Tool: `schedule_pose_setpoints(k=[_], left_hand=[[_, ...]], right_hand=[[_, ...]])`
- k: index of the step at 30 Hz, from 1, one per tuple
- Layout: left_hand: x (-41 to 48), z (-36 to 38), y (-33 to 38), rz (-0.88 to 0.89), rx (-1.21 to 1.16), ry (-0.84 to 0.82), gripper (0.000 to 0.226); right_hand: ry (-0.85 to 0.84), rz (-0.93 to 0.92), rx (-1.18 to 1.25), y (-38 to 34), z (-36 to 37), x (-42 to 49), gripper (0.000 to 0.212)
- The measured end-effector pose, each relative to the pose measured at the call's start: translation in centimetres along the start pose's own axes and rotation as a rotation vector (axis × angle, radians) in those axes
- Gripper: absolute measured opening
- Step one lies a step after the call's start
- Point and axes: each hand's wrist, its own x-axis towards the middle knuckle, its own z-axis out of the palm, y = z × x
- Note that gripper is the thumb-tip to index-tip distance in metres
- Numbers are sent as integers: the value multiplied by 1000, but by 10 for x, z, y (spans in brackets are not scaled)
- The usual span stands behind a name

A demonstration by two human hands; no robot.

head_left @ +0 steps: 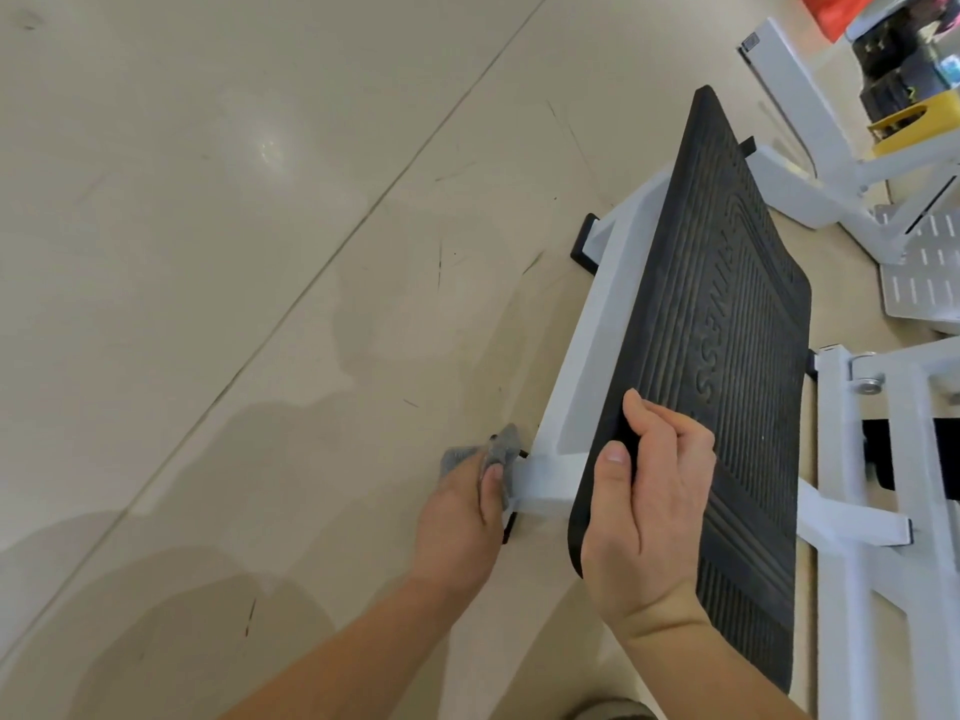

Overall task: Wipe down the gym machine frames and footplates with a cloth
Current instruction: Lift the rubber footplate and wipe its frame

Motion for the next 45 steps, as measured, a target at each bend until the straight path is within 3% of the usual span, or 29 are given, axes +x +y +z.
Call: schedule_pose_setpoints(k=[1, 3, 6, 8, 14, 17, 23, 27, 29, 33, 37, 39, 42, 44, 45], left_hand=[[7, -1, -1, 78, 60, 12, 28], [26, 5, -12, 205, 275, -147, 45], [50, 9, -30, 179, 442, -461, 58], [64, 10, -35, 193, 465, -516, 60], [19, 8, -50, 149, 297, -363, 55], [-3, 5, -58, 119, 270, -393, 59], [49, 12, -45, 111, 287, -440, 55], [13, 22, -49, 114, 287, -204, 48], [-13, 18, -59, 172, 355, -181, 46], [-30, 20, -89, 427, 653, -239, 39], [-19, 19, -79, 408, 563, -226, 34], [-17, 22, -75, 403, 645, -259, 34], [-29, 32, -66, 422, 697, -438, 29], [-43, 36, -57, 297, 540, -474, 23], [-48, 35, -52, 198, 452, -407, 21]], right_hand=[[-1, 4, 5, -1, 1, 0, 50], [0, 7, 8, -1, 1, 1, 50], [6, -5, 5, 0, 0, 0, 49], [17, -15, 17, 1, 0, 0, 48], [10, -7, -2, -2, 0, -1, 48], [10, -13, -19, -2, 0, -2, 49], [-2, -11, -26, -4, 0, -1, 49], [1, -11, -15, -3, -1, -1, 50], [-1, -15, -16, -2, 0, -1, 49], [-10, -11, -30, -2, -1, -1, 47], [-6, -2, -17, -2, 0, -1, 49], [-1, -6, -12, -3, 0, -1, 48], [-6, -3, -26, -3, -1, -1, 47], [-13, 3, -32, -3, -1, -1, 47], [-15, 5, -27, -3, -1, -1, 47]])
